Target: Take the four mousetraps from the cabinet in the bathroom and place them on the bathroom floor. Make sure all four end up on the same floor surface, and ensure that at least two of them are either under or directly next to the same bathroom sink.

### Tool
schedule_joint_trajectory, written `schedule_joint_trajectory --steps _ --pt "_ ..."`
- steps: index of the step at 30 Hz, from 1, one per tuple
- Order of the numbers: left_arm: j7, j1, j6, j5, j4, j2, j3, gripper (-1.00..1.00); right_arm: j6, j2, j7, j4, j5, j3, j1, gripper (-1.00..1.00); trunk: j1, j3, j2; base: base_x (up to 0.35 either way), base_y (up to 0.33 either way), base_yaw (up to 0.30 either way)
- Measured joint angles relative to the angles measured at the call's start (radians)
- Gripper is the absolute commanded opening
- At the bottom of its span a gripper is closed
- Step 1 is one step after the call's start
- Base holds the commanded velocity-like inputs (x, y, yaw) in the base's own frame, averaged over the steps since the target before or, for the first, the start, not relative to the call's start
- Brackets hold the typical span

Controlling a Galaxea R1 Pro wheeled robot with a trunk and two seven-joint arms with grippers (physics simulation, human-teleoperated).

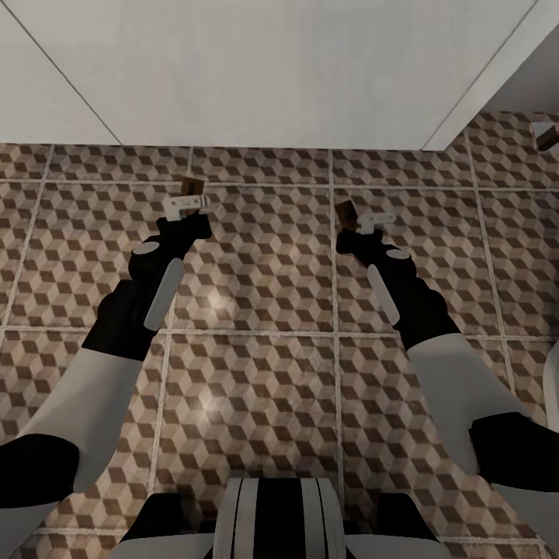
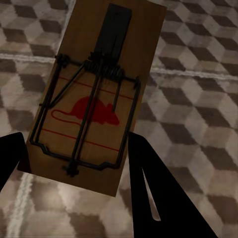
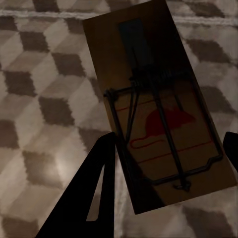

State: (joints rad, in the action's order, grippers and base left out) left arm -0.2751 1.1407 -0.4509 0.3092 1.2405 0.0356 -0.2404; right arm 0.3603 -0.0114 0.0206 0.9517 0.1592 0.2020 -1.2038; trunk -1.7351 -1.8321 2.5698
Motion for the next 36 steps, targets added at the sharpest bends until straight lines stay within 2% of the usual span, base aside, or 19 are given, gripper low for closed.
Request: schedule_joint_trajectory --steps 14,21,30,36 --pt "0.000 -0.002 -0.001 0.000 -0.001 0.000 0.000 -1.00 0.000 -0.001 0.016 0.001 0.003 -0.001 0.000 -1.00 0.000 0.000 0.000 0.098 0.000 0.000" --pt "0.000 -0.031 -0.001 0.001 -0.007 0.000 0.000 -1.00 -0.001 -0.002 0.015 0.006 0.004 0.001 0.000 -1.00 0.000 0.000 0.000 0.004 0.000 0.000" --pt "0.001 -0.034 0.000 0.002 -0.110 -0.007 0.007 -1.00 0.001 -0.002 0.014 0.031 0.007 0.002 0.000 -1.00 0.000 0.000 0.000 0.000 0.000 0.000" --pt "0.003 -0.035 0.002 0.001 -0.151 -0.031 0.006 -1.00 0.001 -0.003 0.014 0.036 0.006 0.003 0.000 -1.00 0.000 0.000 0.000 0.000 0.000 0.000"
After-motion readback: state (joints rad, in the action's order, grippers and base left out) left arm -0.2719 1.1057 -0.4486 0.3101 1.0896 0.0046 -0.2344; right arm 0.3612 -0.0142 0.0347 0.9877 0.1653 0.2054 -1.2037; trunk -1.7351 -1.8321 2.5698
